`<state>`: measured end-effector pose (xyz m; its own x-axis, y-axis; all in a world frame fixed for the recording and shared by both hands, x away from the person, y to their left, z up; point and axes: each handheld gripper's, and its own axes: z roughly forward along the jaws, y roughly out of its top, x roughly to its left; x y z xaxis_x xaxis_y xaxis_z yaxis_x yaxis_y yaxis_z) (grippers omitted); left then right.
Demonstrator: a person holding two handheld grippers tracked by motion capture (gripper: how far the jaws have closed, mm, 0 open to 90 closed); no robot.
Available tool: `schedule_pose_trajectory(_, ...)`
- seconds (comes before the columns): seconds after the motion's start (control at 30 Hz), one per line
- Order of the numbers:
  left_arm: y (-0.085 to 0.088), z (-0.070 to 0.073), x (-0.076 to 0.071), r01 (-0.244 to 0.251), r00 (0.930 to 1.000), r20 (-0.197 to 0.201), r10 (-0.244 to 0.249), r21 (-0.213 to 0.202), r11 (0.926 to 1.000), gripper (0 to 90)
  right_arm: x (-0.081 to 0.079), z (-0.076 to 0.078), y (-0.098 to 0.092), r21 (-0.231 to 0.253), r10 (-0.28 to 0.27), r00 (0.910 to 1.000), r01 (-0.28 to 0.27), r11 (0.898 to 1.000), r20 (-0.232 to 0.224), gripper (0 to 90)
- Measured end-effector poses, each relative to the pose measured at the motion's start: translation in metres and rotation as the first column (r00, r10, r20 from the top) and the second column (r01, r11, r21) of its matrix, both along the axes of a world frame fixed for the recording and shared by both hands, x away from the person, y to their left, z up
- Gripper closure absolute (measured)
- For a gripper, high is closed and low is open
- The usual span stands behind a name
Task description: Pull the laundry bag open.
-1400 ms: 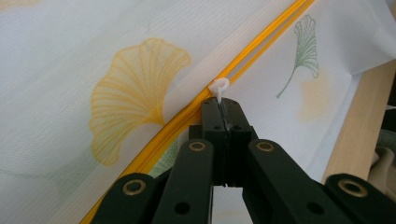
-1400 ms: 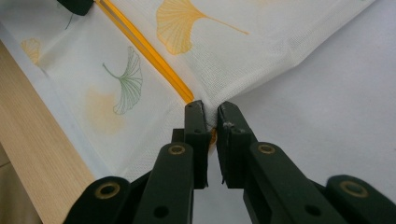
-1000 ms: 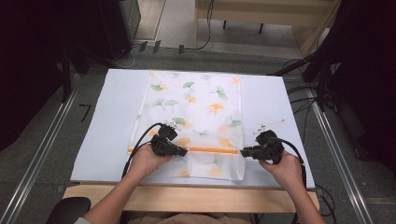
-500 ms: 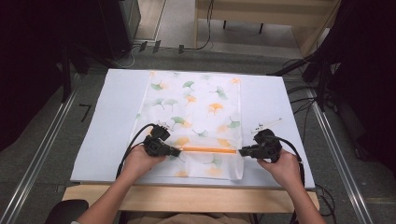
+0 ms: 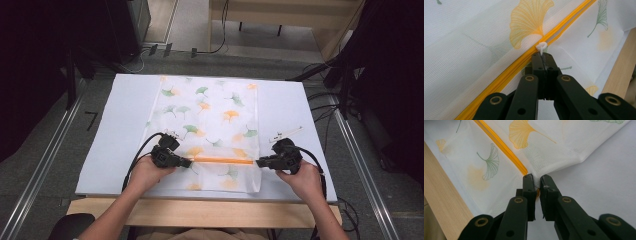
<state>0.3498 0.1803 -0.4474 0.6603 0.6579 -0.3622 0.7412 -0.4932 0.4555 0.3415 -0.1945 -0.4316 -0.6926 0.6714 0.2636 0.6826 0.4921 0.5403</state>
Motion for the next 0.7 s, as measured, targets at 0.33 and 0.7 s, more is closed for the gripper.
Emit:
schedule_pose_trajectory(0.33, -0.0021, 0.0057, -0.0043, 0.009, 0.9998, 0.018, -0.009, 0.002, 1.0000, 90.0, -0.0008, 0.0003, -0.0026, 0.004, -0.012, 0.9999, 0.012, 1.000, -0.003, 84.7)
schedule_pose_trajectory(0.7, -0.0013, 0.0033, -0.0024, 0.009, 0.9999, 0.013, -0.009, 0.016, 0.9998, 90.0, -0.0019, -0.0005, -0.0028, 0.001, -0.015, 0.9999, 0.015, 1.000, -0.002, 84.6)
